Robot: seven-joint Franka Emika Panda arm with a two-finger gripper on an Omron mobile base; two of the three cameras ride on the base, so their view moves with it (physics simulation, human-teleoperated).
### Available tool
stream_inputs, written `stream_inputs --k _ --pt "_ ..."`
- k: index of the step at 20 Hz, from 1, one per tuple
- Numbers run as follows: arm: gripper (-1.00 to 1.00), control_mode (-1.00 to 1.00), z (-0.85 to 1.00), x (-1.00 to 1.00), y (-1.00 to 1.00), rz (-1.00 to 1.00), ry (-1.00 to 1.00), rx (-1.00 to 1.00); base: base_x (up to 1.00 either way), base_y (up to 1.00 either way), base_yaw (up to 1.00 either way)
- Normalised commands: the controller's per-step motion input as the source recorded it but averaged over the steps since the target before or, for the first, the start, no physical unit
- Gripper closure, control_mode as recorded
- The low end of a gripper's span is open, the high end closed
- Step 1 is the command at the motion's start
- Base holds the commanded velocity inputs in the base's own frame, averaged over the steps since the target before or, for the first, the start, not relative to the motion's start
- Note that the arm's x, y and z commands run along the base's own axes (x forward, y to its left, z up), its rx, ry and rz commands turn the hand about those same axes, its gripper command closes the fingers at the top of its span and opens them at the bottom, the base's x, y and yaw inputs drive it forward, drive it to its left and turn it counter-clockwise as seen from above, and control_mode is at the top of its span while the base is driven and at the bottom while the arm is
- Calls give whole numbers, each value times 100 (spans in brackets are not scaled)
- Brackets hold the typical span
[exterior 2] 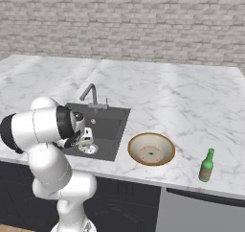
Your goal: Pick the garlic from the sink and place it in the bowl. Then pick the bowl and place it in the microwave. Then close the microwave door and press the start button.
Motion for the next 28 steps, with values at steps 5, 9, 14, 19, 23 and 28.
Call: stream_inputs --k 5,9,14,19,23,28 --pt "-100 -100 -24 34 0 -5 2 1 0 0 0" --pt "-100 -100 -33 25 0 -3 0 0 0 0 0" --pt "-100 -100 -17 45 0 -4 0 0 0 0 0" --pt "-100 -100 -27 27 0 -1 0 0 0 0 0" --pt "-100 -100 -35 19 10 0 0 0 0 0 0" --pt "-100 -100 -30 43 5 0 0 0 0 0 0"
